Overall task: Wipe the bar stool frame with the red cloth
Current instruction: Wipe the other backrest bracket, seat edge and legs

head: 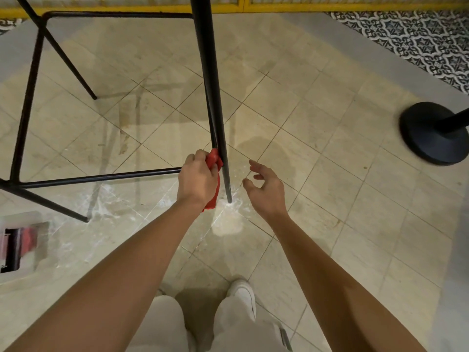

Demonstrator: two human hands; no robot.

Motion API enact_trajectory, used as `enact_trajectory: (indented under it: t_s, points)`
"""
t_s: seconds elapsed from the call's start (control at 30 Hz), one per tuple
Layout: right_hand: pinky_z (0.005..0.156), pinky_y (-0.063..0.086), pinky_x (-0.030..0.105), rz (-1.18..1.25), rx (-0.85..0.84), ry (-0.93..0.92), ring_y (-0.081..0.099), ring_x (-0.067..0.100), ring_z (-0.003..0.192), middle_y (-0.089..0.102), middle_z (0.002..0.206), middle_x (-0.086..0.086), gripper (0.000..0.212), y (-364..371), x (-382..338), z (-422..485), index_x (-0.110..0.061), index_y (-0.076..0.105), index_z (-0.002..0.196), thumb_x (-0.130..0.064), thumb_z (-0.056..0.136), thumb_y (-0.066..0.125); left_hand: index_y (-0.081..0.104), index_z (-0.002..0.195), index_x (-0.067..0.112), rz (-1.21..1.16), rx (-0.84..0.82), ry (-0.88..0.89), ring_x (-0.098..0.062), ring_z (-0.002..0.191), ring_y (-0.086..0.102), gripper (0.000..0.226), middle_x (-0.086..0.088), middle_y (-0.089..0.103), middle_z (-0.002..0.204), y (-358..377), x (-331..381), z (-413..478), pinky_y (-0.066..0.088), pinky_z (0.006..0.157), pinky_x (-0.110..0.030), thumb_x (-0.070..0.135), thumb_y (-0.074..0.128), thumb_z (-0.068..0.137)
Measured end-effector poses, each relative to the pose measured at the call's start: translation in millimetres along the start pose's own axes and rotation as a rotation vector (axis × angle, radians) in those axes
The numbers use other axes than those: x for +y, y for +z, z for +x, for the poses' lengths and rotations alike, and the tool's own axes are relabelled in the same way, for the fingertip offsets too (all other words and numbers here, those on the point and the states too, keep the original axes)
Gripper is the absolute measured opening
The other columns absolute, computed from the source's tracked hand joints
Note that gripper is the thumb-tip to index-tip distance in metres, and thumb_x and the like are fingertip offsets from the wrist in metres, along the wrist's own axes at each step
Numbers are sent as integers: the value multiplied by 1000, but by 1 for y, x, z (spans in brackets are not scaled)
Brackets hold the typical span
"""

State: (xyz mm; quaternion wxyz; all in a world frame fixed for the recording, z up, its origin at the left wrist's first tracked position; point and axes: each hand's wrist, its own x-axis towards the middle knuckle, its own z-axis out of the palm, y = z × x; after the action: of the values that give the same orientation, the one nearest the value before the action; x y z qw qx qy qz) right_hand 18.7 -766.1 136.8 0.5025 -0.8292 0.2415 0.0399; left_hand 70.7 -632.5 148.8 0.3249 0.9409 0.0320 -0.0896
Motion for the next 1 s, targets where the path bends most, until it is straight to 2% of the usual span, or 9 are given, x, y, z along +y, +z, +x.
enact_trajectory:
  t_s: [0.07, 0.17, 0.3, 0.43, 0.6, 0.7, 0.8, 0.9, 1.0]
  points:
    - [71, 38, 5, 19, -16, 20, 51, 8, 109, 53, 131, -4, 50, 1, -4, 3, -19, 49, 134, -12, 86, 60, 54, 117, 8, 39, -47, 65, -28, 96, 56, 25, -12, 56, 110, 1, -6, -8, 40, 76, -30, 19, 52, 94]
    - [79, 39, 13, 27, -60, 29, 51, 10, 112, 51, 134, -4, 53, 2, -4, 4, -18, 47, 136, -14, 86, 60, 56, 117, 12, 68, -124, 76, -27, 98, 57, 24, -9, 56, 111, 16, -17, -31, 40, 78, -30, 20, 52, 94]
    - [83, 39, 18, 15, -47, 68, 51, 8, 110, 50, 135, -5, 52, -4, 12, 2, -20, 47, 136, -16, 86, 60, 50, 124, 10, -103, -80, -188, -27, 105, 55, 29, -12, 57, 118, 35, -20, -38, 40, 86, -30, 22, 48, 96]
    - [83, 40, 18, 32, -30, 134, 50, 6, 103, 52, 133, -5, 50, -7, 31, 0, -20, 47, 134, -17, 86, 61, 45, 126, 11, -353, -36, -333, -23, 102, 55, 30, -9, 58, 120, 46, -8, -30, 40, 85, -29, 25, 44, 99]
    - [68, 36, 5, 65, -36, 139, 49, 4, 101, 52, 131, -6, 51, -6, 38, 1, -20, 48, 134, -16, 85, 61, 40, 129, 14, -649, 20, -534, -19, 103, 50, 33, -3, 52, 118, 61, 11, -24, 40, 96, -35, 30, 41, 100]
    - [71, 38, 7, 83, -20, 148, 50, 5, 102, 53, 130, -7, 50, -12, 46, 6, -21, 48, 134, -17, 86, 61, 42, 123, 11, -583, 21, -533, -18, 97, 50, 28, -1, 51, 107, 70, 8, -15, 39, 89, -32, 27, 41, 100]
    - [83, 44, 19, 104, -4, 168, 51, 5, 103, 53, 131, -8, 50, -14, 53, 9, -22, 48, 134, -17, 86, 61, 44, 120, 8, -476, -24, -537, -24, 98, 55, 26, -7, 56, 108, 76, -4, -8, 43, 87, -33, 24, 42, 99]
    - [83, 44, 21, 104, -21, 178, 51, 6, 103, 53, 129, -7, 49, -8, 59, 9, -23, 48, 133, -17, 86, 61, 44, 120, 9, -443, -51, -528, -23, 93, 54, 26, -6, 55, 106, 77, -11, -8, 43, 83, -33, 24, 42, 99]
    - [84, 49, 26, 111, -36, 176, 51, 7, 103, 54, 128, -6, 48, -2, 55, 5, -23, 49, 133, -17, 86, 61, 45, 113, 10, -450, 9, -344, -15, 88, 52, 20, 1, 54, 100, 66, -11, -27, 40, 77, -23, 24, 46, 98]
